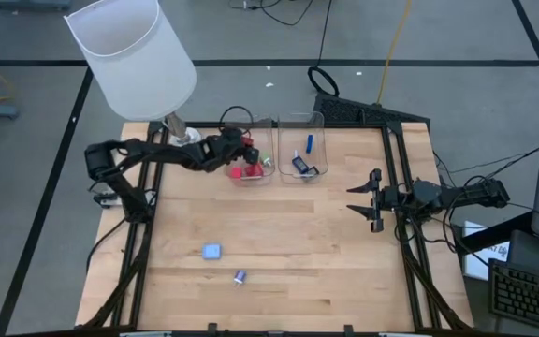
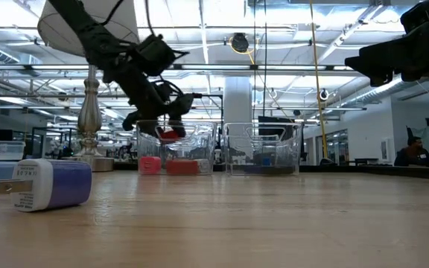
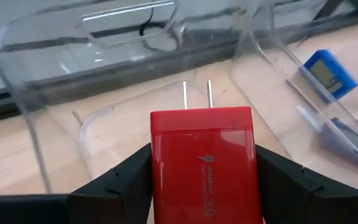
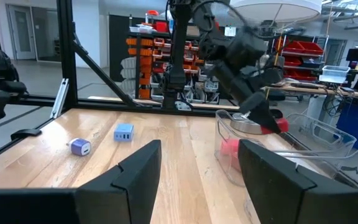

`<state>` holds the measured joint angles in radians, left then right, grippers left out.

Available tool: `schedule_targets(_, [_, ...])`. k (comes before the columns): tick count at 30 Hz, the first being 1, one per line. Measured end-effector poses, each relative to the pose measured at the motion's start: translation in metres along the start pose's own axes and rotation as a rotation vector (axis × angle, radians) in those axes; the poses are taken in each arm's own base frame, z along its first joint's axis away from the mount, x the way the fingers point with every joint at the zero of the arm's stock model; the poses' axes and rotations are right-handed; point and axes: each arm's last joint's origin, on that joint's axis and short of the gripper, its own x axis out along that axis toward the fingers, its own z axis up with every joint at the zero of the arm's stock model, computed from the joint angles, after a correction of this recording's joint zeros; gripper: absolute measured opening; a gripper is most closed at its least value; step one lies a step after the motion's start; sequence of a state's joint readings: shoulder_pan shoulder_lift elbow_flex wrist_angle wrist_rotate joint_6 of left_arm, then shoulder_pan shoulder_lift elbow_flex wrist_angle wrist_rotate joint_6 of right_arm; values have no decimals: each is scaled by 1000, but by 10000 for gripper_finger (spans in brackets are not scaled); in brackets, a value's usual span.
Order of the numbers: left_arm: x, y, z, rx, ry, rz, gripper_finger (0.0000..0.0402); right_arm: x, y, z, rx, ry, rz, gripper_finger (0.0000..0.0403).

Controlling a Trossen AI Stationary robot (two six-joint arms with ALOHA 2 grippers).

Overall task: Pick & Place Office items
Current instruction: Put the red charger adapter into the left transparent bin, then put the violet charger adapter into the left transparent bin

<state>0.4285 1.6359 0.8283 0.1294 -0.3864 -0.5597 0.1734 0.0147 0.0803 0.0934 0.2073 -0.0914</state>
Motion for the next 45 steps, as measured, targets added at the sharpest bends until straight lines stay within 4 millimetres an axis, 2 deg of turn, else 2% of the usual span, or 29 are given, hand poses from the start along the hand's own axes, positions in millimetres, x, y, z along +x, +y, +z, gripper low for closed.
schedule_targets(4, [6, -10, 13, 26, 56, 37, 228, 0, 0, 0, 0, 0, 0, 208])
schedule_targets(10, [18, -23, 25, 13, 38, 12, 211, 0, 0, 0, 0, 0, 0, 206])
schedule_targets(13, [26, -25, 23, 19, 54, 17, 221, 0, 0, 0, 0, 0, 0, 206])
schedule_targets(18, [42, -23, 6, 39, 103, 55, 243, 0, 0, 0, 1, -1, 0, 204])
schedule_targets(27, [51, -22, -1, 75, 100, 85, 214, 0, 0, 0, 0, 0, 0, 207])
schedule_targets(37, [51, -23, -1, 87, 90, 72, 294, 0, 0, 0, 0, 0, 0, 208])
schedule_targets(41, [52, -23, -2, 141, 98, 63, 311, 0, 0, 0, 0, 0, 0, 208])
schedule_targets(45, [42, -24, 5, 200, 105, 23, 320, 0, 0, 0, 0, 0, 0, 207])
